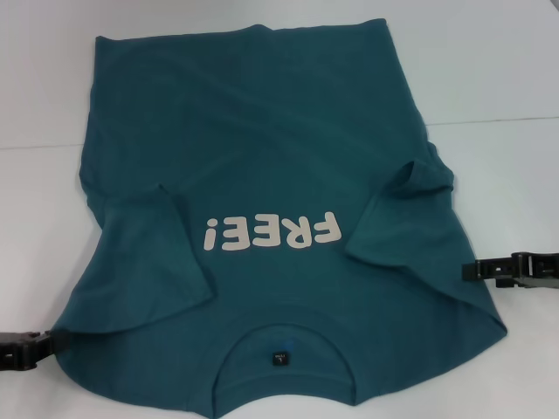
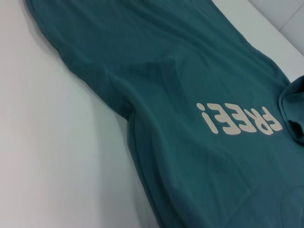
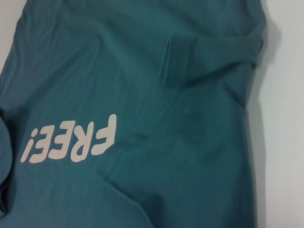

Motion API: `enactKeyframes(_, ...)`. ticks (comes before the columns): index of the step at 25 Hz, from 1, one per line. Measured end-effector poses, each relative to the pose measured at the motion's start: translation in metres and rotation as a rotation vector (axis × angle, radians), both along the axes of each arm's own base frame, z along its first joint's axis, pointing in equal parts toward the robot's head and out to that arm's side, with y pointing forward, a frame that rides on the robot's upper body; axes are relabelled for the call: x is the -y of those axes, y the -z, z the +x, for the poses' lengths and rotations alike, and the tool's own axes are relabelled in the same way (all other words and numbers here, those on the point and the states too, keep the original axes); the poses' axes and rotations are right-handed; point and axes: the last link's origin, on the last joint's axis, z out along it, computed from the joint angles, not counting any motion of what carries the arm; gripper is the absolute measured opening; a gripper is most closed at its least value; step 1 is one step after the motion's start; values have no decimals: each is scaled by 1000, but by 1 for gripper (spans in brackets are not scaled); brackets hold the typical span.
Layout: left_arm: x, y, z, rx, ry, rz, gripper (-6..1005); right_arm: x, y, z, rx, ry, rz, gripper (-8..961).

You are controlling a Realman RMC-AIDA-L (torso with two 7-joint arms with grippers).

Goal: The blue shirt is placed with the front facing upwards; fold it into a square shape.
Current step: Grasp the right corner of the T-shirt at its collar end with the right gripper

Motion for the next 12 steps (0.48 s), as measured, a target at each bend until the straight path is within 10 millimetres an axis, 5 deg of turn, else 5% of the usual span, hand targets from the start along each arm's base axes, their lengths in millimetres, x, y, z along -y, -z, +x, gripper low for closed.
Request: enactKeyframes(12, 0, 0, 0, -2, 3, 2, -1, 0, 3, -2, 6, -7, -17, 833)
